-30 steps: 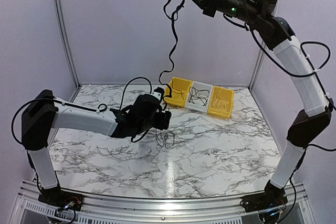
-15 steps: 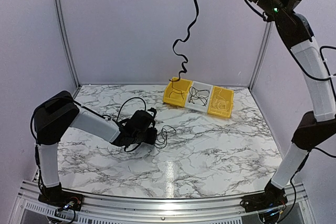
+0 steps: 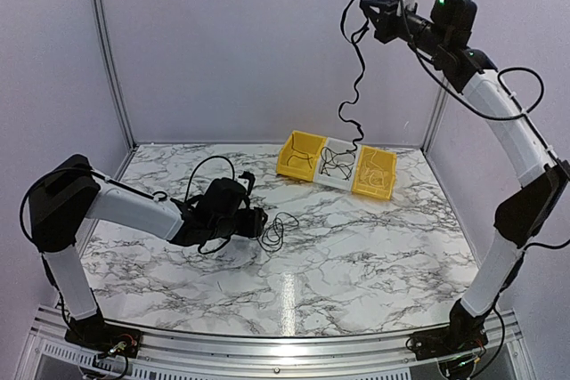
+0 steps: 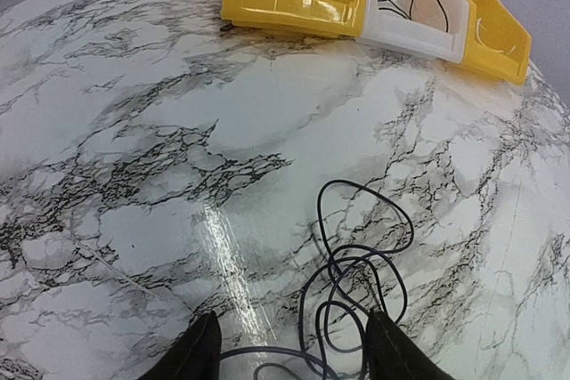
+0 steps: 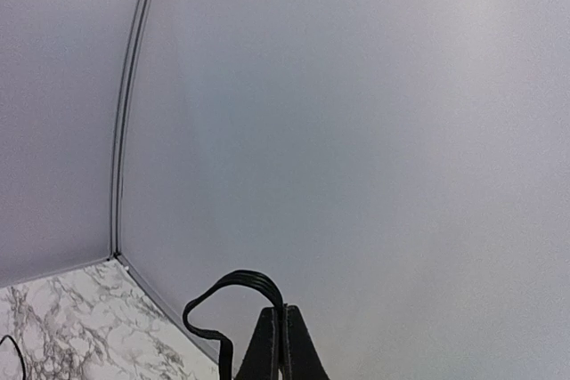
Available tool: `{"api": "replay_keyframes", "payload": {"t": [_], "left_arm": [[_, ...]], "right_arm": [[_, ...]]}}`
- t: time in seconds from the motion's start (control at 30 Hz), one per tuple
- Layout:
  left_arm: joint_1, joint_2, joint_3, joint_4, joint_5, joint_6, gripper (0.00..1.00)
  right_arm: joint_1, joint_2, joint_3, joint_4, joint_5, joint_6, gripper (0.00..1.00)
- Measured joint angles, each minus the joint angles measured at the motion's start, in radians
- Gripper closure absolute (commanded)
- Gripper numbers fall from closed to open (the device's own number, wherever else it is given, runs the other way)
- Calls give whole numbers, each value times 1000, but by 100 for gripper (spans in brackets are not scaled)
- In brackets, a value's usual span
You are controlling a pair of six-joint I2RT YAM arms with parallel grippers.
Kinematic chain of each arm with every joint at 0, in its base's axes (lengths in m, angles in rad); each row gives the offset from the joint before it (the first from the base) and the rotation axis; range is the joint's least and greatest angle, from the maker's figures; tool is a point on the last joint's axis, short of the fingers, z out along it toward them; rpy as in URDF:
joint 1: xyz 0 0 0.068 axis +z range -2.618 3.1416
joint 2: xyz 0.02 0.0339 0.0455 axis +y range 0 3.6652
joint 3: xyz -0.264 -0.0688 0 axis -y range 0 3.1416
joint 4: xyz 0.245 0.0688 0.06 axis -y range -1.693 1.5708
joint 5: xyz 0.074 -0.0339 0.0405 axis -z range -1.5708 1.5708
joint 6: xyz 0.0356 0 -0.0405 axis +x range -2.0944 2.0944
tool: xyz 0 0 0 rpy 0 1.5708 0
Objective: Untangle the cables
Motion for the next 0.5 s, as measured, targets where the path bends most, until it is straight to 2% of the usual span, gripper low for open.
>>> {"api": "replay_keyframes", "payload": {"t": [0.5], "left_arm": [[-4,-99,-103,-4,4,-65,38]], "right_arm": [[-92,122,-77,18,2,-108,100]]}}
